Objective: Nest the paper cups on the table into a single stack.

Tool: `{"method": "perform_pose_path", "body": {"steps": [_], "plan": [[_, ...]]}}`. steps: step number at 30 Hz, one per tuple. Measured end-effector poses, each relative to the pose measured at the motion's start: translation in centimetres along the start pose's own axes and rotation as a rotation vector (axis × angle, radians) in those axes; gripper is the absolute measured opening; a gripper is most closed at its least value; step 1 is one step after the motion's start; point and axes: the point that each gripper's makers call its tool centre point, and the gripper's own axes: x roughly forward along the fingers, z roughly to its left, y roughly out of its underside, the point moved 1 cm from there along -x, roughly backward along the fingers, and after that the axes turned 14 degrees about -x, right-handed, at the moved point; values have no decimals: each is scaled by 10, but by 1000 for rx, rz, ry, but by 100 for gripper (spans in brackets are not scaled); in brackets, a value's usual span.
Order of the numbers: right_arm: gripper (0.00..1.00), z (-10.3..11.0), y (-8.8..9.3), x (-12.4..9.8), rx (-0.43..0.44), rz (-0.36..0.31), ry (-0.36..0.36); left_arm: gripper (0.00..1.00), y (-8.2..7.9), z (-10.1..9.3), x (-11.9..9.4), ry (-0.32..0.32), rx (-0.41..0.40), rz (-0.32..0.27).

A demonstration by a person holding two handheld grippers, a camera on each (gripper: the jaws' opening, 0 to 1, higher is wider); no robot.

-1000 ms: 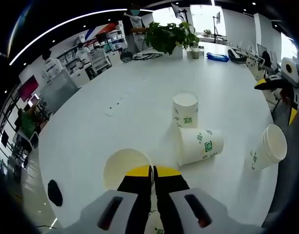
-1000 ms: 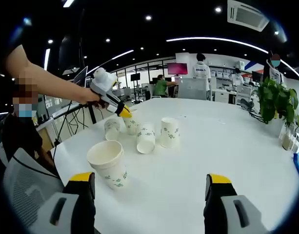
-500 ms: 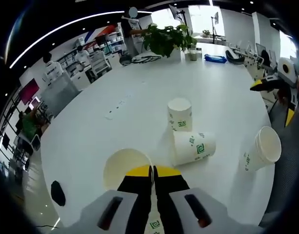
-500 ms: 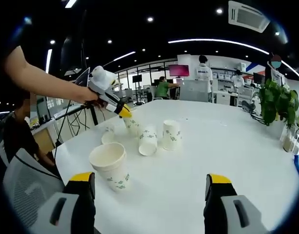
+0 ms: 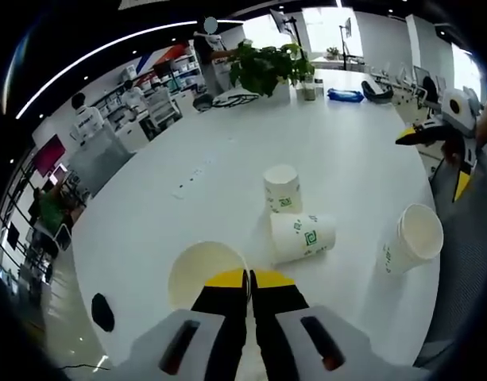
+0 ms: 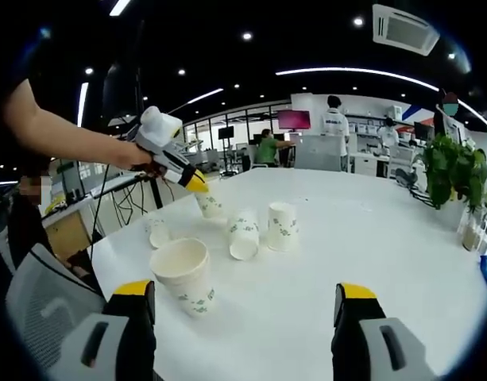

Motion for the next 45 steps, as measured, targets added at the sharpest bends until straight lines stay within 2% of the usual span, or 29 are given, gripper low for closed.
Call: {"method": "perform_pose_path", "body": {"steps": [12,45], "plan": [[94,0,-4,-1,4,-13,1,0,-2,-8,-3,9,25,-1],[94,-2,-4,-1,8,-16,6,0,-4,-7,-4,17,37,-5]]}}
